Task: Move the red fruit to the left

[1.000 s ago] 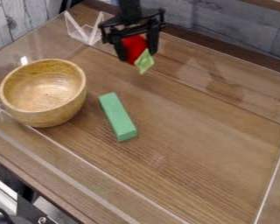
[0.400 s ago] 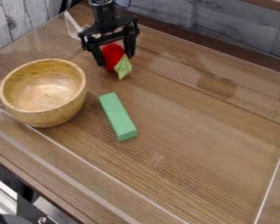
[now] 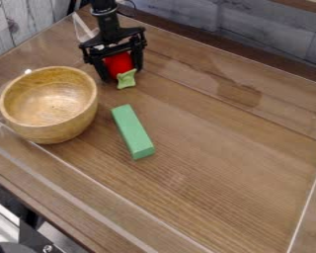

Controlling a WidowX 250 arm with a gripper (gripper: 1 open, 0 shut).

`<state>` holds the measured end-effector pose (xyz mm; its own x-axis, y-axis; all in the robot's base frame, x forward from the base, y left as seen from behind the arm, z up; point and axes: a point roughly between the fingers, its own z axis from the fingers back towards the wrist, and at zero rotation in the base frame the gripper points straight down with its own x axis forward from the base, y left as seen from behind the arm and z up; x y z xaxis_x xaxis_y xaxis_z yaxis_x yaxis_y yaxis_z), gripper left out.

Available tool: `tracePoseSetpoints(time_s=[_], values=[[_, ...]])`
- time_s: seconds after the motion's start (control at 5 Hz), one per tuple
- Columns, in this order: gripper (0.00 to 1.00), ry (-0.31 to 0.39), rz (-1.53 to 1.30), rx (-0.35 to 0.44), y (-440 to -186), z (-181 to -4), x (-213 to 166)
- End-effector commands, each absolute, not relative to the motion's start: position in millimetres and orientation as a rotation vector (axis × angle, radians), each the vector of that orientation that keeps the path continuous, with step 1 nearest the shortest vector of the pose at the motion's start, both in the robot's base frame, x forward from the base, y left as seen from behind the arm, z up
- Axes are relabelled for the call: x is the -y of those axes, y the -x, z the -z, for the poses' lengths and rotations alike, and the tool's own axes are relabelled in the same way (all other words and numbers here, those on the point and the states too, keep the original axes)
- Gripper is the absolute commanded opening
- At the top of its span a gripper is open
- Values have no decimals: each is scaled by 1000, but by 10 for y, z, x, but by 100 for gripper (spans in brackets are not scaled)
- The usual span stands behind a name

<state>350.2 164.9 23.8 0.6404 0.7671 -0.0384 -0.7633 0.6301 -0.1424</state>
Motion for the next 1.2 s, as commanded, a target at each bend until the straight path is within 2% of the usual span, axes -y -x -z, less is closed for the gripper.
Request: tracePoseSetpoints(time_s=[0.0, 0.6, 1.0], values=[[100, 158, -900, 81, -3565, -516, -1757], [100, 184, -874, 48, -3678, -726, -1495], [100, 198, -928, 24, -3680, -934, -1321]])
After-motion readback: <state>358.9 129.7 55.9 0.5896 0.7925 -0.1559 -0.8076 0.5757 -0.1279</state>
